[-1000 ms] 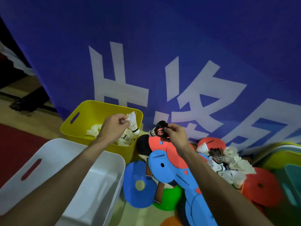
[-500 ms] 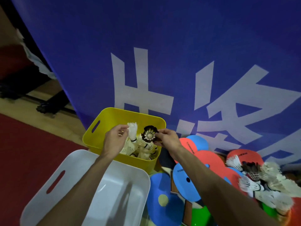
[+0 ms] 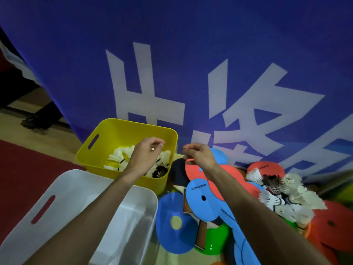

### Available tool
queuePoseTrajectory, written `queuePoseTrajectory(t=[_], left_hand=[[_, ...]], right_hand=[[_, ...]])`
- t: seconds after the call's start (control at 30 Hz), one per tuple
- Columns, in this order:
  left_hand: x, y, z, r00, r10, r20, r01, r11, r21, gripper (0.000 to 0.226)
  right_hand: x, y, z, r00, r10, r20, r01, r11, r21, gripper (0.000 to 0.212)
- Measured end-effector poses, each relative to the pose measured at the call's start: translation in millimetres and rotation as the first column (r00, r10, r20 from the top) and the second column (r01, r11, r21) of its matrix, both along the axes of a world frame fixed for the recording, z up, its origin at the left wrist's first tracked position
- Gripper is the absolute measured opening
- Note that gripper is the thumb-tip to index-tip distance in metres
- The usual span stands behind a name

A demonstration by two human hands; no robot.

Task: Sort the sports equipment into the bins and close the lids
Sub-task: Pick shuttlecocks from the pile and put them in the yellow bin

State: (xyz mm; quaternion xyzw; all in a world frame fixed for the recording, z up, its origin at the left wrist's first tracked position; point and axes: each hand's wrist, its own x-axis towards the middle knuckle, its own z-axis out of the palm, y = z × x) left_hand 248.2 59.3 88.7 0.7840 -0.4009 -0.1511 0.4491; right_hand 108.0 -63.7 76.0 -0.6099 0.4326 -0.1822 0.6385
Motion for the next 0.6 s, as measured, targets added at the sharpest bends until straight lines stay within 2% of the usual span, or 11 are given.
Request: queuePoseTrajectory(t=[0.27, 0.47, 0.6], left_hand=[[-87, -58, 1, 0.967, -0.256, -0.003, 0.256, 0.966, 0.025, 0.013], [-147, -99, -27, 0.892, -0.453, -0.011, 0.450, 0.883, 0.138, 0.012], [-182, -124, -47, 0.856, -0.511, -0.079, 0.516, 0.833, 0.198, 0.014]], right_hand=[[-125, -33, -13, 0.976, -0.213, -0.041, 0.211, 0.976, -0.059, 0.012], [-215, -57, -32, 0.923, -0.353, -0.153, 0.328, 0.930, -0.165, 0.018], [-255, -71, -50, 0.879, -0.427, -0.214, 0.386, 0.899, -0.208, 0.012]])
